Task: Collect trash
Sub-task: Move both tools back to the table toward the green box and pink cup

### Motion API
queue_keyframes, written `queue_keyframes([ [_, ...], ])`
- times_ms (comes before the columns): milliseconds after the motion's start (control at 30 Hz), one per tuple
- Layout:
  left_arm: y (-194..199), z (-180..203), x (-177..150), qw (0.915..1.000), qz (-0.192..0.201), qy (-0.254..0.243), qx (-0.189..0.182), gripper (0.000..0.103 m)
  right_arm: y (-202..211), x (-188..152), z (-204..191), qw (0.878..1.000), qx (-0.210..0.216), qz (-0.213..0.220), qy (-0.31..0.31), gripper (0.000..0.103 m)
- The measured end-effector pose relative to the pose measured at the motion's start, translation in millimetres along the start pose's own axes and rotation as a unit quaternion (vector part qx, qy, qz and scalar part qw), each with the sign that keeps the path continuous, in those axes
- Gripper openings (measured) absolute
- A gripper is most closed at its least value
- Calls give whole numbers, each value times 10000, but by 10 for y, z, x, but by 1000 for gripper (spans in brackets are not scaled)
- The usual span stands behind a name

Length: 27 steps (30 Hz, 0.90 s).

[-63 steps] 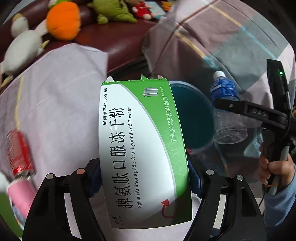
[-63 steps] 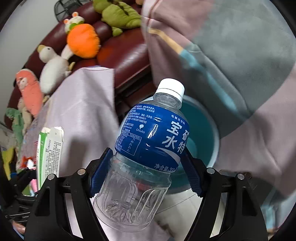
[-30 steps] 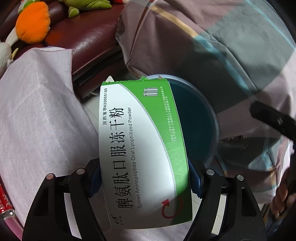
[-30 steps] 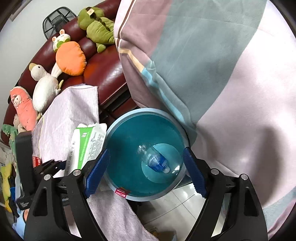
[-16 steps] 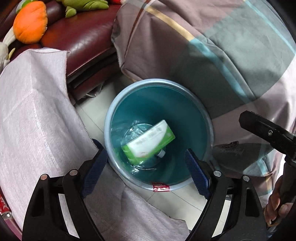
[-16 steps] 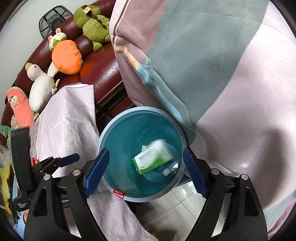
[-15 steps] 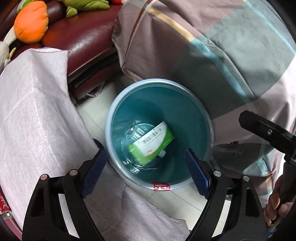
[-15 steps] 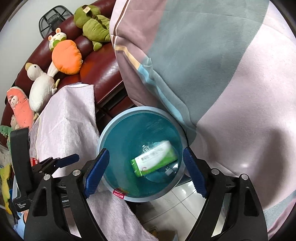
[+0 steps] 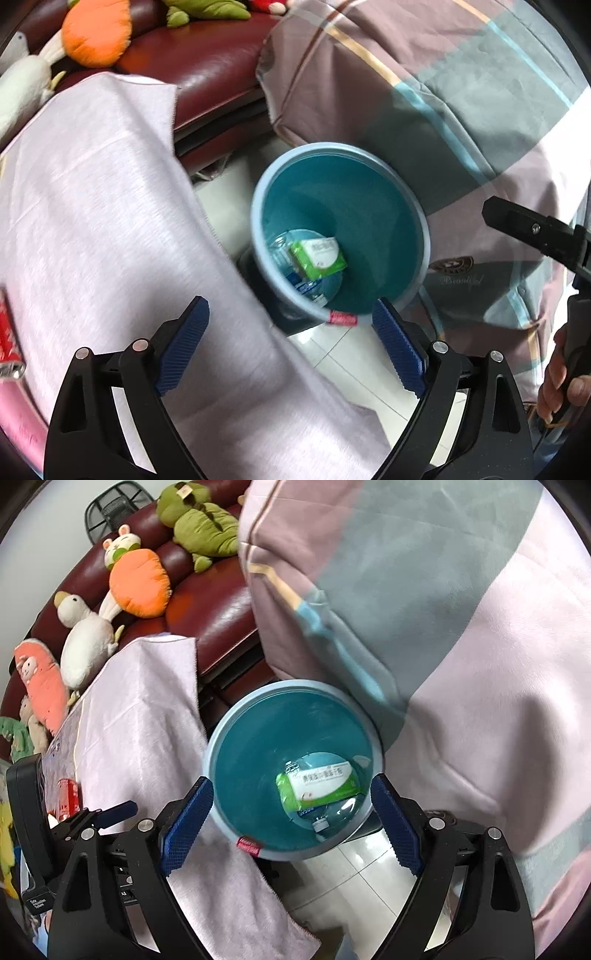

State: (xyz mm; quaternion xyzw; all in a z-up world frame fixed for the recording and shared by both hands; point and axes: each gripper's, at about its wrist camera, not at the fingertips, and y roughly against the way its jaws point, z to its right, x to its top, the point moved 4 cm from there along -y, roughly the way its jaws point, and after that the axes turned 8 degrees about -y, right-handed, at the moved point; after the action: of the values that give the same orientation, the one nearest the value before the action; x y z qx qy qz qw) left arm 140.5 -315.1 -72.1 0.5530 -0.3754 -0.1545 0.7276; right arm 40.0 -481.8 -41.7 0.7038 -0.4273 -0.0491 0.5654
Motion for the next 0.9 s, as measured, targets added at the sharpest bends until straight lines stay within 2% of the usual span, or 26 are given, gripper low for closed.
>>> queue_keyframes([
  [167, 281, -184, -252, 9996, 143, 230, 81, 91, 95, -161, -195, 9999, 28, -61, 145, 84],
  [467, 932, -756, -834, 9953, 470, 729, 432, 91, 190, -583, -973, 9956, 154, -240, 892, 84],
  [767, 1688, -1435, -1419, 9850, 882, 1191, 886, 92, 305, -1021, -1900, 9831, 271, -410, 1764, 84],
  [900, 2043, -1762, -1689, 9769, 1164, 1439, 1064, 94, 328, -1211, -2274, 9757, 295, -508, 2113, 84],
])
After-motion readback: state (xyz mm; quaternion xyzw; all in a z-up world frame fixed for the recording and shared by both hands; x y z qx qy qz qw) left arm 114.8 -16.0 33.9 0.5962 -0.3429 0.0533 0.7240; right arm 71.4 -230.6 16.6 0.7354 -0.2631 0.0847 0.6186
